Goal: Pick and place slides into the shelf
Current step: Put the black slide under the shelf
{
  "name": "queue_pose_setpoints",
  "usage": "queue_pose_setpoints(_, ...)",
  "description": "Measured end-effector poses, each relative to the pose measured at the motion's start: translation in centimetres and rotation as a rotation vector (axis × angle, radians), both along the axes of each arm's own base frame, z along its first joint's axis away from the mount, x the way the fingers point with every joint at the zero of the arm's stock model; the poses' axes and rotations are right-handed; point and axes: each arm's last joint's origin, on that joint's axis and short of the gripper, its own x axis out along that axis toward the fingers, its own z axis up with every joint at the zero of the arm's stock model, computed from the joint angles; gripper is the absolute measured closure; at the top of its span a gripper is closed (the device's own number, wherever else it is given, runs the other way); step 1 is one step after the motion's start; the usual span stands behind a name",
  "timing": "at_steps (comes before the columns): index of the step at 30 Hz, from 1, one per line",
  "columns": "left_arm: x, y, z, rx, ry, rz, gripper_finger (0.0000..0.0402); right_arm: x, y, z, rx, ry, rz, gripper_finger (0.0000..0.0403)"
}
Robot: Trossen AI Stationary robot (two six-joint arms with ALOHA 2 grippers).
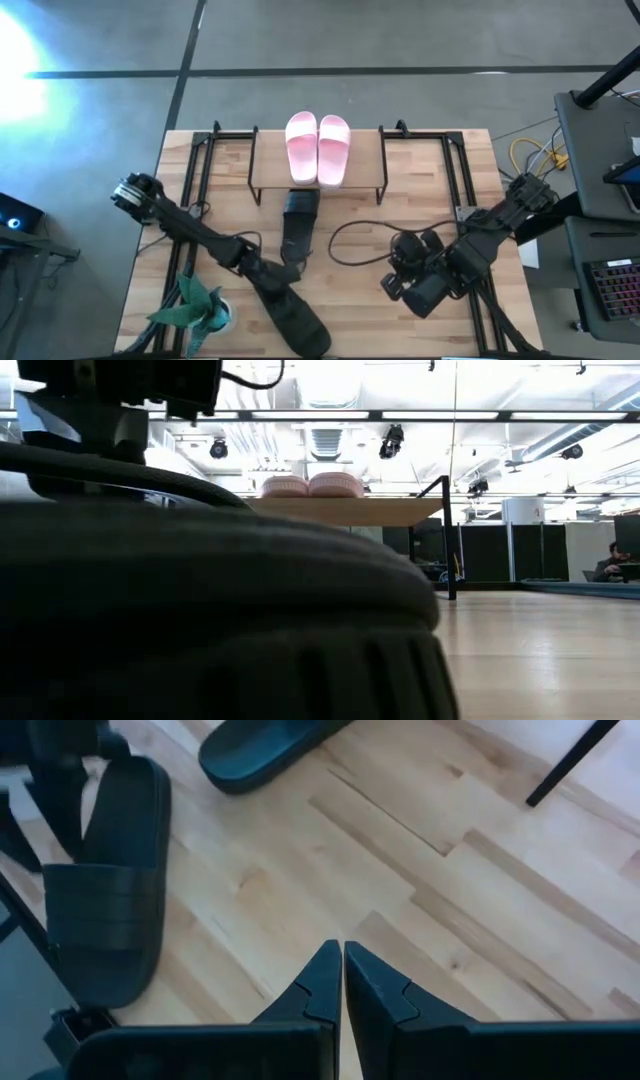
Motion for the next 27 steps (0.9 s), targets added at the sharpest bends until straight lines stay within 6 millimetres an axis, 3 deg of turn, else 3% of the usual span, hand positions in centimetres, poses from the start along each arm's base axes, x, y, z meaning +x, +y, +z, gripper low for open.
queue_pose_setpoints(5,1.0,-1.1,-1.3,0.024,0.041,-0.013,0.0256,0.0,0.0,0.0,-0.004,-0.001,0.0,0.0394)
queue_pose_setpoints(13,1.6,-1.4,-1.4,0.038,0.024,-0.03,0.0256,0.0,0.0,0.0,-0.004,-0.001,0.0,0.0394)
queue_pose_setpoints(23,-0.4,0.3,0.7,0.19,0.053,0.012,0.0256,-0.1,0.0,0.0,-0.01,0.005,0.002,0.0394)
queue_pose_setpoints(27,-0.4,0.3,0.2,0.2,0.065,0.001,0.0256,-0.1,-0.1,0.0,-0.028,-0.006,-0.001,0.0394)
